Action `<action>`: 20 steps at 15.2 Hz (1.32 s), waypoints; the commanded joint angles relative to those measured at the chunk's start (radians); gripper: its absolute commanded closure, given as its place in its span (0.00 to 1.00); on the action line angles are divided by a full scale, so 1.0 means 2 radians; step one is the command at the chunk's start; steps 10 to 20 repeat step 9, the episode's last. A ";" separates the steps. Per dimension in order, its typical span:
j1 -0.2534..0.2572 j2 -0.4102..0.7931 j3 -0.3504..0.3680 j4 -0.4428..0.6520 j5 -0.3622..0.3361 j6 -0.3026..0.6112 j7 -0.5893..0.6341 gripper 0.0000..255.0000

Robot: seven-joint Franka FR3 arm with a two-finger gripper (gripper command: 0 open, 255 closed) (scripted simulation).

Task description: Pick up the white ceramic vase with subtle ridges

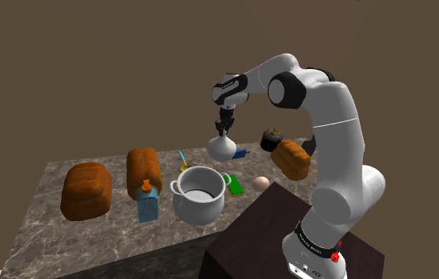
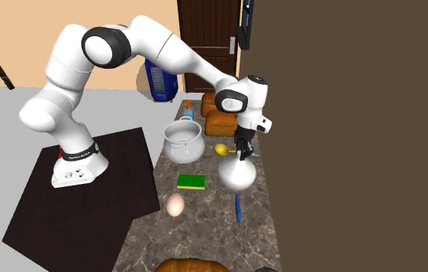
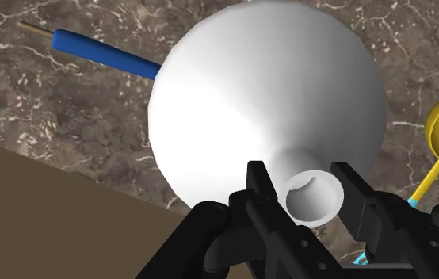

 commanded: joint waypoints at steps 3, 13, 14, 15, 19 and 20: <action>0.001 -0.016 -0.002 0.003 -0.002 -0.018 0.001 1.00; 0.002 -0.031 -0.004 0.008 -0.005 -0.038 0.002 1.00; 0.002 -0.031 -0.004 0.008 -0.005 -0.038 0.002 1.00; 0.002 -0.031 -0.004 0.008 -0.005 -0.038 0.002 1.00; 0.002 -0.031 -0.004 0.008 -0.005 -0.038 0.002 1.00; 0.002 -0.031 -0.004 0.008 -0.005 -0.038 0.002 1.00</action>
